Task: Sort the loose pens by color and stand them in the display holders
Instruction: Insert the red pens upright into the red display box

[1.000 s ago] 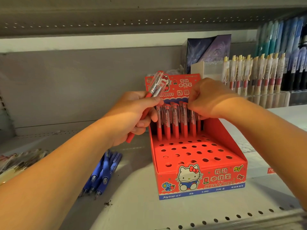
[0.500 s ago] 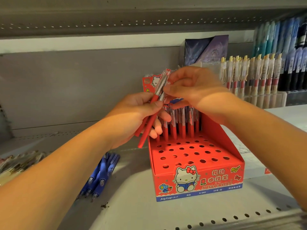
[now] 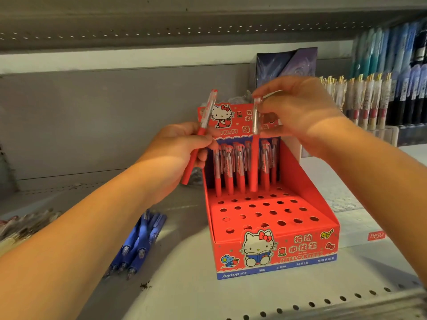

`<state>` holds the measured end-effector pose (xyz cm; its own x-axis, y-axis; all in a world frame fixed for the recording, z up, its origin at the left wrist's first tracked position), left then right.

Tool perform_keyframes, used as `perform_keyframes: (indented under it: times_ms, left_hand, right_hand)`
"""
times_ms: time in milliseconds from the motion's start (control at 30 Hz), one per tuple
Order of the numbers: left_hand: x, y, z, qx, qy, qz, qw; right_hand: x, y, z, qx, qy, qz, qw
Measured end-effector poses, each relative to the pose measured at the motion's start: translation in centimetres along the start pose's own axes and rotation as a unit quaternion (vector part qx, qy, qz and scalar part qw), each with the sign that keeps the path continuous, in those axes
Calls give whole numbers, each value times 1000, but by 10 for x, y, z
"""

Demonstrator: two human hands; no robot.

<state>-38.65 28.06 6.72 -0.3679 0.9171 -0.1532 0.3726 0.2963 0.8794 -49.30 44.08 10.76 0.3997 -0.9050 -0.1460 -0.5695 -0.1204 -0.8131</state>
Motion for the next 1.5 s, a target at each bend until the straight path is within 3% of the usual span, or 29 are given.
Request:
perform_keyframes:
  times_ms: [133, 233, 967, 1067, 1367, 1433, 1500]
  left_hand:
    - [0, 1, 0, -23, -6, 74, 997]
    - [0, 2, 0, -36, -3, 97, 995]
    - [-5, -1, -1, 7, 23, 32, 999]
    - [-5, -1, -1, 11, 21, 27, 999]
    - [-3, -1, 0, 9, 4, 17, 1000]
    - [-3, -2, 1, 7, -4, 18, 1000]
    - [-3, -3, 1, 6, -15, 15, 1000]
  right_hand:
    - [-4, 6, -4, -38, 23, 216, 975]
    - [-5, 9, -4, -59, 34, 298, 952]
    - [-9, 2, 0, -10, 13, 386, 922]
    - [-8, 3, 3, 21, -24, 435, 900]
    - [-3, -2, 7, 49, -97, 623, 774]
    - [-3, 1, 5, 52, -98, 626, 772]
    - [-4, 2, 3, 38, -77, 591, 802]
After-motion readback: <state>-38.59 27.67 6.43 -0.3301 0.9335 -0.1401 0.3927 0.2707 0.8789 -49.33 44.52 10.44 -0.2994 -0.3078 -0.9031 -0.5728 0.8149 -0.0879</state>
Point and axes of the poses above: each hand's wrist, its own z-axis away from the middle knuckle, its own x-axis out of the palm, y = z × x, the point moved 2 cm from there along -z, towards the middle knuckle, and after that the axes turned 3 degrees about -y, right-handed, at the moved point
